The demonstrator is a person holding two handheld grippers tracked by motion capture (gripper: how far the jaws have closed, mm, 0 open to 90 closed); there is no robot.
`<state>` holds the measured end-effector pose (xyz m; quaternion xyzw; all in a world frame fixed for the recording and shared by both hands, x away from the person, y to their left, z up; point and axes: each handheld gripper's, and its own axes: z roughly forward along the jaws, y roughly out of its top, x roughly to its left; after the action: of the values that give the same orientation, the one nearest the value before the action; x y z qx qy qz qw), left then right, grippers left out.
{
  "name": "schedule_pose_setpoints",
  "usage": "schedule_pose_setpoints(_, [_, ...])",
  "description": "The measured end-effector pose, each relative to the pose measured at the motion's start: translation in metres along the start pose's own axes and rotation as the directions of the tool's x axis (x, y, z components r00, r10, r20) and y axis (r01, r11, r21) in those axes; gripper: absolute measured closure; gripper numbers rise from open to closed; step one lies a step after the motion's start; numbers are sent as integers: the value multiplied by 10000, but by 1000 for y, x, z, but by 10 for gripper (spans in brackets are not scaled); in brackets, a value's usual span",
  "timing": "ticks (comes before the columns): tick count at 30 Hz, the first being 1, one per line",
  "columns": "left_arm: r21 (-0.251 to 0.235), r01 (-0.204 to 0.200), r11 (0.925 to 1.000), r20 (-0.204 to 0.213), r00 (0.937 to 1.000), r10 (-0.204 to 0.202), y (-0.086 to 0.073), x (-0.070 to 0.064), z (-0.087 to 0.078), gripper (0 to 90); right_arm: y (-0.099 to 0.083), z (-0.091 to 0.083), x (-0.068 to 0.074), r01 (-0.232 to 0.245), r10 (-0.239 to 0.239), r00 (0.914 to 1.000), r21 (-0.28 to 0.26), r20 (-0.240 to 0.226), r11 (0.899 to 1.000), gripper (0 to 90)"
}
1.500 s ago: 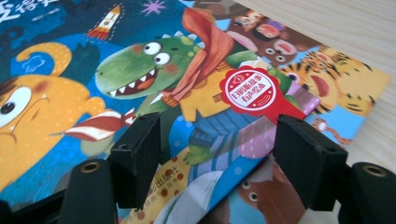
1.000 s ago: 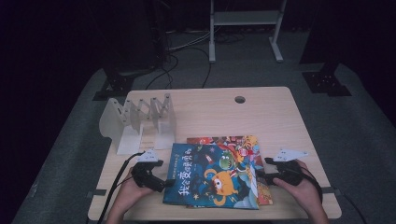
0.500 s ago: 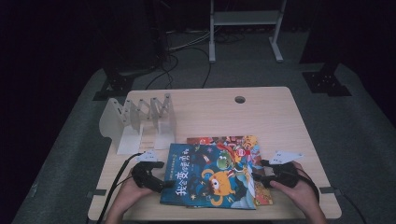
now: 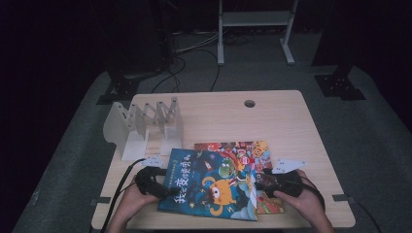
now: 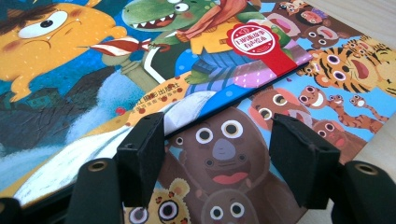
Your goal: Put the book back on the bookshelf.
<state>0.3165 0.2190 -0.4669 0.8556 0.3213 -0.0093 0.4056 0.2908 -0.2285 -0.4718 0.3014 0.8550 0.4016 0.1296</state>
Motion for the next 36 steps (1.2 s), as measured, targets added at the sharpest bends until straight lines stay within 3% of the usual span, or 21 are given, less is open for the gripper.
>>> schedule_pose_setpoints(6, [-451,130,9989,276,9995,-117,4,-2,-7,0,-1,0,0,-2,2,10000,-57,-25,10000,355])
schedule_pose_setpoints(11, [-1139,-77,9935,437,9990,128,15,-10,-18,0,-1,0,0,2,-3,10000,-52,-28,10000,355])
schedule_pose_setpoints(16, [-1453,-317,9889,469,9981,389,28,-20,-28,0,-1,0,1,46,-46,10000,-19,-2,10000,357])
schedule_pose_setpoints(23, [-1634,-553,9850,570,9962,654,50,-25,-40,0,0,-1,4,309,-309,9995,13,-7,9995,345])
schedule_pose_setpoints(27, [-1686,-661,9835,578,9954,768,64,-25,-48,47,1,0,7,481,-480,9988,52,-90,9988,342])
schedule_pose_setpoints(31, [-1534,-787,9850,589,9943,887,78,-27,-54,61,2,0,11,649,-648,9977,53,-216,9979,340])
schedule_pose_setpoints(36, [-1301,-949,9869,376,9942,1006,94,-28,-61,155,3,1,17,764,-762,9966,61,-304,9971,349])
